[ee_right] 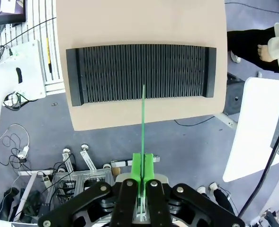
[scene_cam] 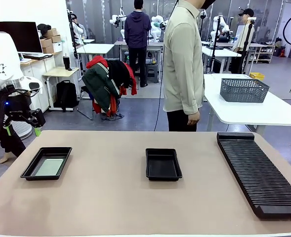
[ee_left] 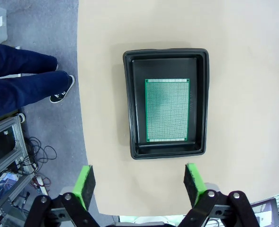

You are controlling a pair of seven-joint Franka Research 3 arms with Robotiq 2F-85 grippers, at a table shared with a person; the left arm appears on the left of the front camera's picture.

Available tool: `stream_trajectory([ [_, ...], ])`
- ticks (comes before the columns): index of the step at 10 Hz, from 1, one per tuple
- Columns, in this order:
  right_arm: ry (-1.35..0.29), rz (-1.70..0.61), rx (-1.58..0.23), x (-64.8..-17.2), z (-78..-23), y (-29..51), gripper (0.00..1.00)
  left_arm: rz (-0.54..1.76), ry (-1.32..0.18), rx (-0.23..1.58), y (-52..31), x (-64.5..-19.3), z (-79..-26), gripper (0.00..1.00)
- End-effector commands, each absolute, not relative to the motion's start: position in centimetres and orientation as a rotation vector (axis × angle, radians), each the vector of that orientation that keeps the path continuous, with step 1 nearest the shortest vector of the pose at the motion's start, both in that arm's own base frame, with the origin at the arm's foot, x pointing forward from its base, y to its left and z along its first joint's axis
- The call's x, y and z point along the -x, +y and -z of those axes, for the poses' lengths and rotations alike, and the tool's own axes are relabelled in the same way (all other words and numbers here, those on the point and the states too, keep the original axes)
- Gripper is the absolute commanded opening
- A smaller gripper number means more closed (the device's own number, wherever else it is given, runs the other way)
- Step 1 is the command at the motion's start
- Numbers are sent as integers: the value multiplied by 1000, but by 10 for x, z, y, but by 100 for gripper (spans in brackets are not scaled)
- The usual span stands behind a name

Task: Inspect and transfer BCBs to ESD trays.
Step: Pick up the Blank PCB from the PCB Rack and place it in the right ESD tray.

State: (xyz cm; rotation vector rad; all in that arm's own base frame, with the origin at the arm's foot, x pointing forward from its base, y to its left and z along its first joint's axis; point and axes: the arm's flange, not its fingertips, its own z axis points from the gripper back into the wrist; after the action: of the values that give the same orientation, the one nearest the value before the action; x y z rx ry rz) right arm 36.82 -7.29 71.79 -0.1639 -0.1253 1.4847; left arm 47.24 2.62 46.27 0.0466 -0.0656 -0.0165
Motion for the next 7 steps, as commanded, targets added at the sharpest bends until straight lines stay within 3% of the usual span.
stream_trajectory([
  [1,-123,-1490,167,-369,-718,-69,0,15,-71,-47,26,-472,-462,100],
  [7,-123,-1490,167,-369,-718,-69,0,15,-71,-47,26,-472,-462,100],
])
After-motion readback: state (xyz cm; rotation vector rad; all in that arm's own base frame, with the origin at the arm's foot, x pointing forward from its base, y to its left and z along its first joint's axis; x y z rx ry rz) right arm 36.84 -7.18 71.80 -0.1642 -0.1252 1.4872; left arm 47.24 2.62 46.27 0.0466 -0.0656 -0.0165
